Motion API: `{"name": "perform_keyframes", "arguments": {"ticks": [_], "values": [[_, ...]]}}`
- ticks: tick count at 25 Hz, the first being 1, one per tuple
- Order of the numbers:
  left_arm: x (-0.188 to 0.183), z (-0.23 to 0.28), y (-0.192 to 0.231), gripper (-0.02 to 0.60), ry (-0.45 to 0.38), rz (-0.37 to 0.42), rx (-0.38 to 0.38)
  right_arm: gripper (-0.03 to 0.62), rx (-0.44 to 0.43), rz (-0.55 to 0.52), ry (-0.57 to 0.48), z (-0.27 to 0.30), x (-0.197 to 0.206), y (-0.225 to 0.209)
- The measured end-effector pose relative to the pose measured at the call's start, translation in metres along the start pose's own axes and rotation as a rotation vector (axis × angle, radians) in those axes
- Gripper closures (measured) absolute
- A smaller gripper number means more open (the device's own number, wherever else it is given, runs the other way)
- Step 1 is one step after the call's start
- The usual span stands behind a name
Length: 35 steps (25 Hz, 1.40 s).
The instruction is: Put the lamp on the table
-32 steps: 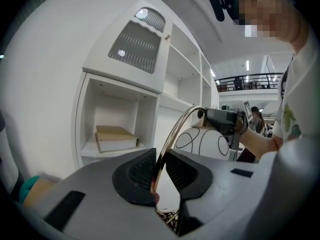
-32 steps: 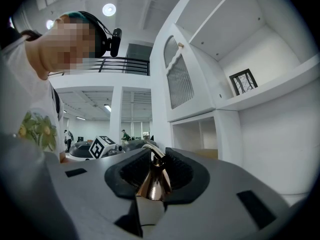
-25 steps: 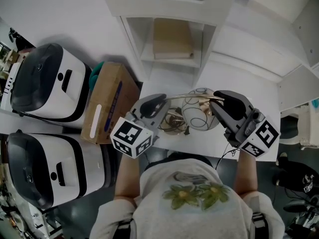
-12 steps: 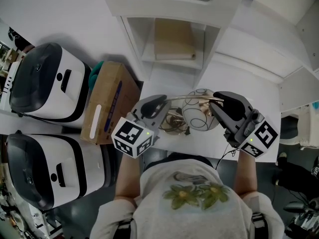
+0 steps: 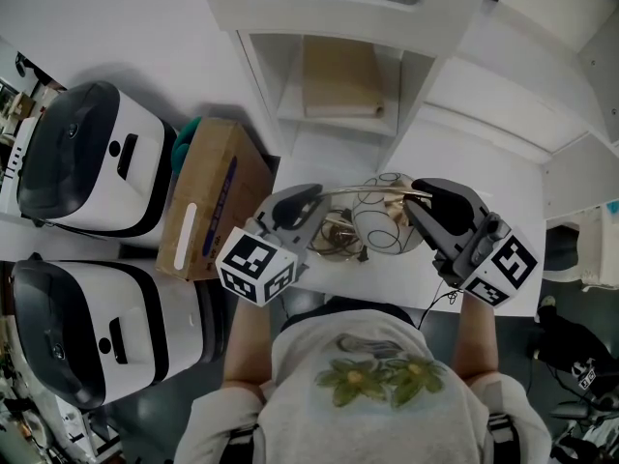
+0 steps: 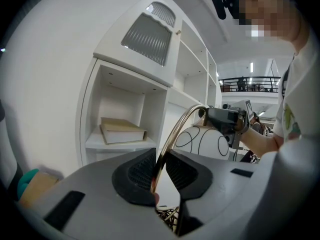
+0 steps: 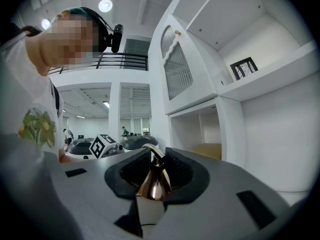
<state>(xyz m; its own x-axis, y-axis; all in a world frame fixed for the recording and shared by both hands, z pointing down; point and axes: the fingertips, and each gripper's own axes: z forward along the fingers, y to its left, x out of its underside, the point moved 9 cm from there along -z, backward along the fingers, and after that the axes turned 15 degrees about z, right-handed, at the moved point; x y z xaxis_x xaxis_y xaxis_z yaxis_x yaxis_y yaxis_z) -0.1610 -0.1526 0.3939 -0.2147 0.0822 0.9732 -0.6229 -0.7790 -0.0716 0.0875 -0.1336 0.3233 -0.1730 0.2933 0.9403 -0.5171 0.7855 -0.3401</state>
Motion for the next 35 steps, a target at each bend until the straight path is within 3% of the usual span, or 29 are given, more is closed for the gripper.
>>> {"name": "perform_keyframes", "arguments": {"ticks": [35], "values": [[0.019, -0.007, 0.010, 0.511, 0.017, -0.008, -0.032, 0.488, -0.028, -0.044, 0.028, 0.020, 0.009, 0.006]]}}
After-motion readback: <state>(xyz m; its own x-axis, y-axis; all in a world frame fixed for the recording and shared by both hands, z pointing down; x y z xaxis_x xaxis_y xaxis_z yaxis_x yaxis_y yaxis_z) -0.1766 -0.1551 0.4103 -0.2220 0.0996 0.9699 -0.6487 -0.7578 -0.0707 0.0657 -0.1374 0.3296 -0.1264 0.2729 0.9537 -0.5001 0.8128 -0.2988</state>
